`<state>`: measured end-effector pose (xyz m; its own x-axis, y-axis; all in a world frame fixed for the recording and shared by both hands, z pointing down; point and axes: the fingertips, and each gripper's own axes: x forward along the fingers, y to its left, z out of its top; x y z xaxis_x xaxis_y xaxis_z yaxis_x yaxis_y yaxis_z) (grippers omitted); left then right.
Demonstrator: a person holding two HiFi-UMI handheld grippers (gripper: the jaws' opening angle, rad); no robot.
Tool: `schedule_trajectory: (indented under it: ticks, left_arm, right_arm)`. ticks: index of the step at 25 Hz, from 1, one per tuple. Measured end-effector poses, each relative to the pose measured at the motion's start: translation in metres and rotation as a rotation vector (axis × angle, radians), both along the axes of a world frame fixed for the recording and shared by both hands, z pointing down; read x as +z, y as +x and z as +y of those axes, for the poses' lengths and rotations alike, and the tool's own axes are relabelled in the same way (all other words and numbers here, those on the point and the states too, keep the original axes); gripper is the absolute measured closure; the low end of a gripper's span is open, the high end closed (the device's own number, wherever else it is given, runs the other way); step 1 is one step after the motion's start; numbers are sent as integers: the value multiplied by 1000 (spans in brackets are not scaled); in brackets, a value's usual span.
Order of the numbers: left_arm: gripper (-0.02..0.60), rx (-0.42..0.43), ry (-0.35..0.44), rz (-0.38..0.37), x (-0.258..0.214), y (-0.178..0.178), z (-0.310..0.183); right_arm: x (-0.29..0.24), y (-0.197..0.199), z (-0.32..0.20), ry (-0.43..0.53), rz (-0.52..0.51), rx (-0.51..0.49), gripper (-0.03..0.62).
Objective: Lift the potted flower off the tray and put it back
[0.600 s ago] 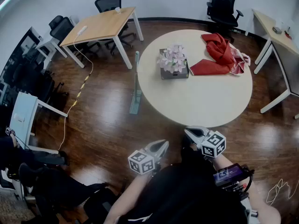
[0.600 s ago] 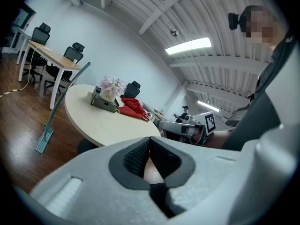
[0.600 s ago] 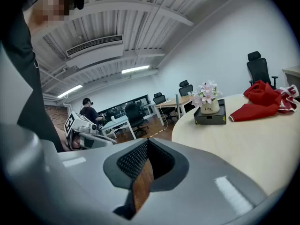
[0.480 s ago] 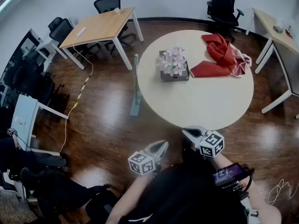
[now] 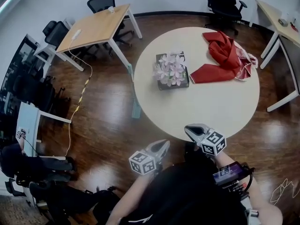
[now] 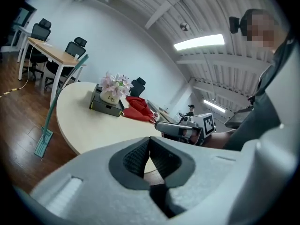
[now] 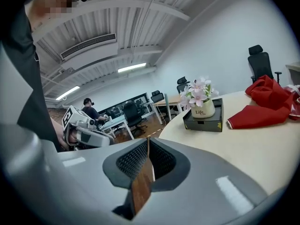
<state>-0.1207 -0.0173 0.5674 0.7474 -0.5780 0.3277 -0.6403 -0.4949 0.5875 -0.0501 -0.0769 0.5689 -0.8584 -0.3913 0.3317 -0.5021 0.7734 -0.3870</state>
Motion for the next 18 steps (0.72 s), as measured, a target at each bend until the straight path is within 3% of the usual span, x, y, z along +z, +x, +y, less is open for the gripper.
schedule_trajectory:
  ticks: [11, 18]
  left_arm:
    - [577, 20, -23, -65, 0, 23, -87]
    - [577, 35, -32, -84, 2, 45, -127]
  right_arm:
    - [9, 17, -97, -16, -41, -1, 592]
    - [31, 33, -151, 5, 31, -57, 592]
